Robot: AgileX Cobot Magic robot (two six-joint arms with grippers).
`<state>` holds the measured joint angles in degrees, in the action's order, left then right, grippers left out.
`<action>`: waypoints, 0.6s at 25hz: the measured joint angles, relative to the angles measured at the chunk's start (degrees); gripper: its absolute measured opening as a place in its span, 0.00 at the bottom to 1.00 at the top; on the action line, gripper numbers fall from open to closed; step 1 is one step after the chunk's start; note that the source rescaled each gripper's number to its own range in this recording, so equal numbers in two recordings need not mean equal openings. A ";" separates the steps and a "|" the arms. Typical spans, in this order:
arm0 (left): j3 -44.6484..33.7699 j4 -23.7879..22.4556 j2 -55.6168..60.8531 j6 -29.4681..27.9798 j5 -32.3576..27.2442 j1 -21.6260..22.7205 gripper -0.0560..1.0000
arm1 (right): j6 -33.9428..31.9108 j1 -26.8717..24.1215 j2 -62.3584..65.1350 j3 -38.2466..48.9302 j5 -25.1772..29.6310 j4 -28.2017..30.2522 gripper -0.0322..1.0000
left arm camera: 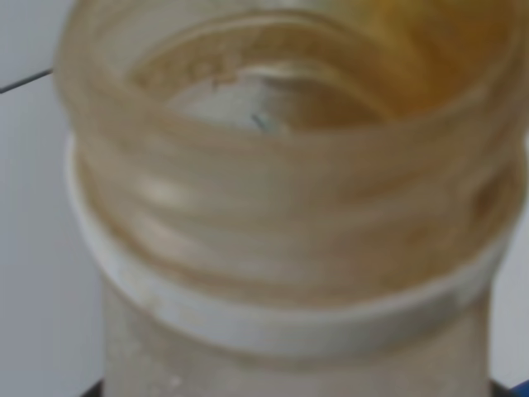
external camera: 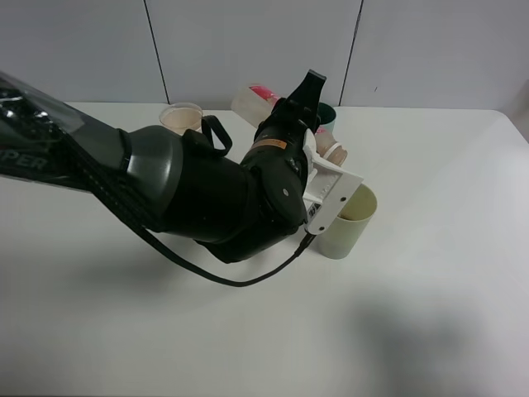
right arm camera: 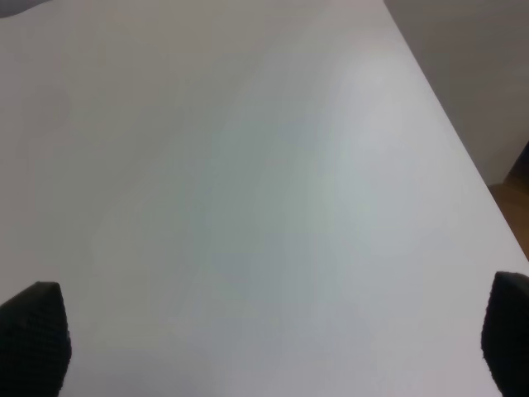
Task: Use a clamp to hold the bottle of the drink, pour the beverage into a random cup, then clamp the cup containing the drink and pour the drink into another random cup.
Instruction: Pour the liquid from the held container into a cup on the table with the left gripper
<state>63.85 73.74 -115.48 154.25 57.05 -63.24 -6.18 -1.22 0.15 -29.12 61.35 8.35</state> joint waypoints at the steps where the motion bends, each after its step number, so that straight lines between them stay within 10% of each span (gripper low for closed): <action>1: 0.00 -0.19 0.00 0.00 0.00 0.00 0.06 | 0.00 0.00 0.00 0.00 0.00 0.00 1.00; 15: 0.00 -5.56 0.00 0.00 0.11 0.00 0.06 | 0.00 0.00 0.00 0.00 0.00 0.00 1.00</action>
<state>63.85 68.18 -115.48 154.25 57.16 -63.24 -6.18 -1.22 0.15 -29.12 61.35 8.35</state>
